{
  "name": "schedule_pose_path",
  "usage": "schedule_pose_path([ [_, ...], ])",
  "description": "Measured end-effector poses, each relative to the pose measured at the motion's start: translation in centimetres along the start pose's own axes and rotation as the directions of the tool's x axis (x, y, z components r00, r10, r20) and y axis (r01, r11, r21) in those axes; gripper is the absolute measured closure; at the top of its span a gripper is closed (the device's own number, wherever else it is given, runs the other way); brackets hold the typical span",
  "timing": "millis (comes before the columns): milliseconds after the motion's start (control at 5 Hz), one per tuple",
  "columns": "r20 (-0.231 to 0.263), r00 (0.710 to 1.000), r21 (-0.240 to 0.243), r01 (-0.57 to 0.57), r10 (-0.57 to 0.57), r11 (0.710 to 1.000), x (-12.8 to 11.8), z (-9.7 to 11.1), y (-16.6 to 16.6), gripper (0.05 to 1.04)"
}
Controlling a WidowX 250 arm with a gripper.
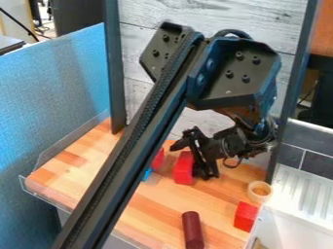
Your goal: Lift the red arch in the right possition
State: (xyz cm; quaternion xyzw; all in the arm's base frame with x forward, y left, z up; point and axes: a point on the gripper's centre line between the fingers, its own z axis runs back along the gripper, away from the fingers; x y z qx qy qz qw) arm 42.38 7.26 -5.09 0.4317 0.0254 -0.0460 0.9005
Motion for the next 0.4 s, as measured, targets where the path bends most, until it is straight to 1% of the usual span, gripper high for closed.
schedule_pose_path([
  [200, -0.021, 0.997, -0.111, 0.068, -0.071, 0.991, 0.1, 0.7, -0.9, 0.134],
  [400, -0.051, 0.990, -0.221, 0.118, -0.132, 0.968, 0.0, 1.7, -1.7, 0.134],
])
